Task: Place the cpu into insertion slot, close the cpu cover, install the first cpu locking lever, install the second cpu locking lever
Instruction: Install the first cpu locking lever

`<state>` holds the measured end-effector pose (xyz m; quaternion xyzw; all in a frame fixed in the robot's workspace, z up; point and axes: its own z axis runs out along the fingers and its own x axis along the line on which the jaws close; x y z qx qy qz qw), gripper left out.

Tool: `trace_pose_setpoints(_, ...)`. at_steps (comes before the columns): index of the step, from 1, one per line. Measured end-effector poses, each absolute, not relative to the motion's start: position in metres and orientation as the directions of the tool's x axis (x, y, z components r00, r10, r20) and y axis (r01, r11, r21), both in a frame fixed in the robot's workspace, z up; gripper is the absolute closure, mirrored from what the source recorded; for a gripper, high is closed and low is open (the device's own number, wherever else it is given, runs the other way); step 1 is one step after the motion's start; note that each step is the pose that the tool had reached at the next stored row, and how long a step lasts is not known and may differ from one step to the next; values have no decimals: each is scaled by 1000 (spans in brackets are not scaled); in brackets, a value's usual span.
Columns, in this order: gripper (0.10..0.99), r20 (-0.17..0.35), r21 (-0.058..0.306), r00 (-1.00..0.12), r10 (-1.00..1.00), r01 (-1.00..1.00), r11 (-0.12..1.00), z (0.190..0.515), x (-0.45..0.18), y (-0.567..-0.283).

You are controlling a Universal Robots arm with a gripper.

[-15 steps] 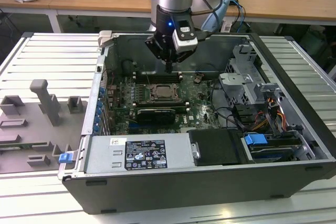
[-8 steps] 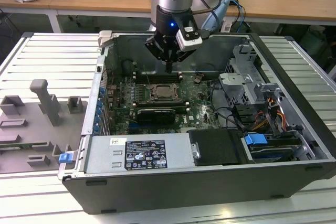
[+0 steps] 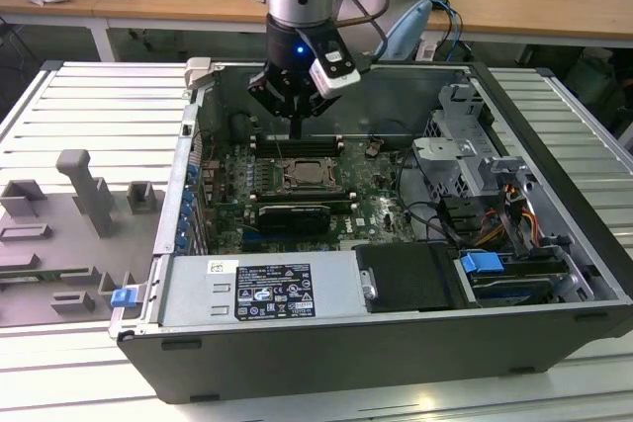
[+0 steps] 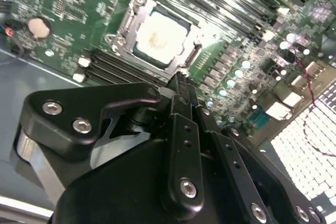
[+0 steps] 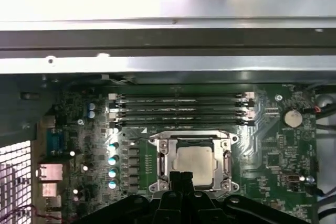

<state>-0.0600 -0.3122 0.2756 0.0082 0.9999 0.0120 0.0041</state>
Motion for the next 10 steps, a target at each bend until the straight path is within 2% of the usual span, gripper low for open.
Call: trace_pose_setpoints(10,980,-8,30,-1000,-4,-5,1000,267,-91,-312)
